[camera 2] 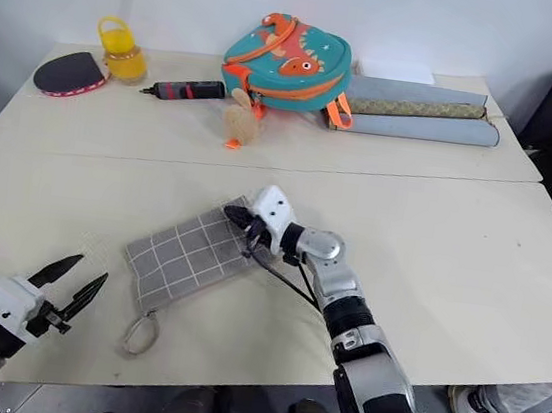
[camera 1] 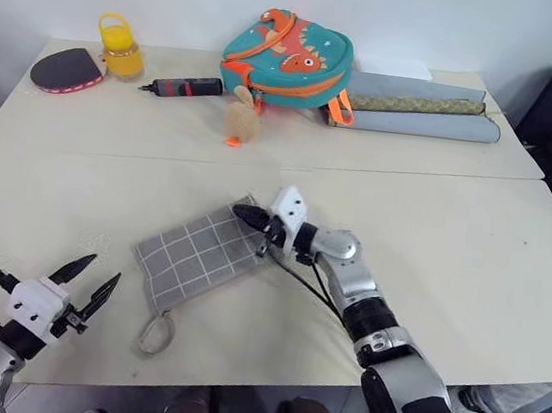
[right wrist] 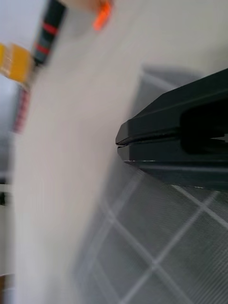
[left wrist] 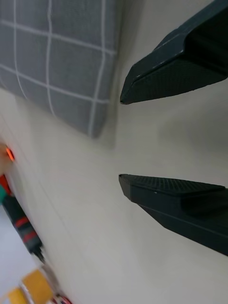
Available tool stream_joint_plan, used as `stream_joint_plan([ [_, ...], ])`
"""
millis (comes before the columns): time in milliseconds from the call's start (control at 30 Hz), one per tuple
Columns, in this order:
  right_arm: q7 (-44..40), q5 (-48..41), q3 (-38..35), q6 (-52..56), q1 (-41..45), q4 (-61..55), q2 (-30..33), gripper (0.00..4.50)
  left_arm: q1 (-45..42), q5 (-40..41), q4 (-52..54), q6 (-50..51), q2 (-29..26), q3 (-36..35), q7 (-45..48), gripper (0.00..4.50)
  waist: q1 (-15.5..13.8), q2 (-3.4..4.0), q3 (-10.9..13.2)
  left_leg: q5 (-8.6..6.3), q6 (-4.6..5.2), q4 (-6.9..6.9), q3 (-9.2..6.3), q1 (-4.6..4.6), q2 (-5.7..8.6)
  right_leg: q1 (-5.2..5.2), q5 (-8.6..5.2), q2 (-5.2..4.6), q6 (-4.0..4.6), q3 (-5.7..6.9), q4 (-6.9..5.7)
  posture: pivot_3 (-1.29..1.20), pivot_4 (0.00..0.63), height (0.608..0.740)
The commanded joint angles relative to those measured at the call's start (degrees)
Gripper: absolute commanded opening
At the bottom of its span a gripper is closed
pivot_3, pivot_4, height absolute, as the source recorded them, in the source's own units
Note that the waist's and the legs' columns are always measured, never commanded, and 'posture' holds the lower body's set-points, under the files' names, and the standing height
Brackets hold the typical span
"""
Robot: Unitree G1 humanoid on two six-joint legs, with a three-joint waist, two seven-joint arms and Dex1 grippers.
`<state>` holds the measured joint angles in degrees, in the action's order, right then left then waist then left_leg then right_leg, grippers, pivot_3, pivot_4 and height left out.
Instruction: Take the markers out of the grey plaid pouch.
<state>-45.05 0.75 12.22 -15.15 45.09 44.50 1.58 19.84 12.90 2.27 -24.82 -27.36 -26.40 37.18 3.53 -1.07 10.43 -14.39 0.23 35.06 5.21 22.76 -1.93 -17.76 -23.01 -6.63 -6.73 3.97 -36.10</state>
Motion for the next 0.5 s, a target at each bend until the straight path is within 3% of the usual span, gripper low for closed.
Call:
stream_joint_plan([
  [33,3.13,3.61,1.43,-2.58,1.56,3.25,0.72,0.04,1.30,-1.13,2.67,-3.79,-1.54,-0.43,0.22,2.49,0.04,0.01,0.00,0.00,0.00,0.00,0.01,0.00,0.00,0.01,0.00,0.00,0.00,0.00,-0.03,0.00,0.150,0.740],
  [500,2.82,2.58,-0.02,-3.10,2.15,5.00,2.73,0.04,-0.61,-14.30,-0.97,-14.99,-6.85,5.46,-2.29,2.49,-0.23,-0.02,-0.02,-0.01,0.02,0.00,0.02,-0.04,0.01,0.02,0.00,-0.03,0.00,0.01,-0.32,0.00,0.150,0.740],
])
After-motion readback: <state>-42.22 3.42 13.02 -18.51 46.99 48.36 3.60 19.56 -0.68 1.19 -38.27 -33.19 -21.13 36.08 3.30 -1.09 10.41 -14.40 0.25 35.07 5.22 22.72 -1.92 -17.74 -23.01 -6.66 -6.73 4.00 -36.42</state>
